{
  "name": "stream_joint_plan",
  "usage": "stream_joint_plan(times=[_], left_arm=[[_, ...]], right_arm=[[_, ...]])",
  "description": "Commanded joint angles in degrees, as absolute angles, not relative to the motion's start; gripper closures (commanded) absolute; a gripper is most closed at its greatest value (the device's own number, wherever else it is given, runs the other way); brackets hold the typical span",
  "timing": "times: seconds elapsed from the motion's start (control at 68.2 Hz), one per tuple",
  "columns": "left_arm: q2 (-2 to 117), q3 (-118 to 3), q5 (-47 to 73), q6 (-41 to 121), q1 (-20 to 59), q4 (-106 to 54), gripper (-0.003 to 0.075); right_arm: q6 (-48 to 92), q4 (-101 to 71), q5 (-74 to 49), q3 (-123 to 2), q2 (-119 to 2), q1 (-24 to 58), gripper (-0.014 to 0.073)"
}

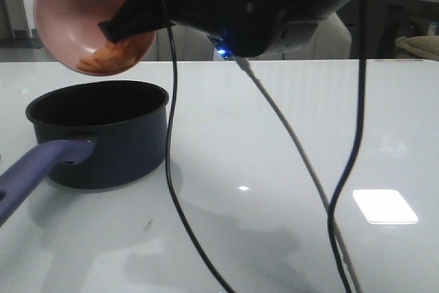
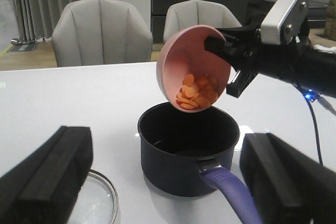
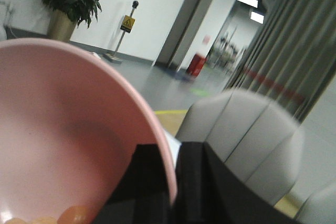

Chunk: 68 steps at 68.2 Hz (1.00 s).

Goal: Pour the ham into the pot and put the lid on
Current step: 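Lift the pink bowl and carry it over the saucepan with right gripper, then tilt the pink bowl to pour the orange slices into the saucepan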

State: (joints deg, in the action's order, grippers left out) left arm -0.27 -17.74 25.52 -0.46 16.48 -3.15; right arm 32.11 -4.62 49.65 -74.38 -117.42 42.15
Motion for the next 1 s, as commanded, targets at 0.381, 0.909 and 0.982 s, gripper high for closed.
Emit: stream_joint_plan(times=[0.381,0.909,0.982], left_arm=[[-0.46,-19.14,21.37,-0.48,16.97,-3.39,0.0097],[-0.46,-19.14,21.37,-0.48,16.97,-3.39,0.0097],[-0.46,-19.14,21.37,-0.48,16.97,-3.39,0.0097]], right_arm=[[68.52,-4.01,73.76,-75.84,-119.95,44.83,0.0464],[10.67,-21.35,33.75,-75.95,-109.09,44.56,0.0464],[10.67,-23.05,24.37,-75.95,-105.75,43.8,0.0464]])
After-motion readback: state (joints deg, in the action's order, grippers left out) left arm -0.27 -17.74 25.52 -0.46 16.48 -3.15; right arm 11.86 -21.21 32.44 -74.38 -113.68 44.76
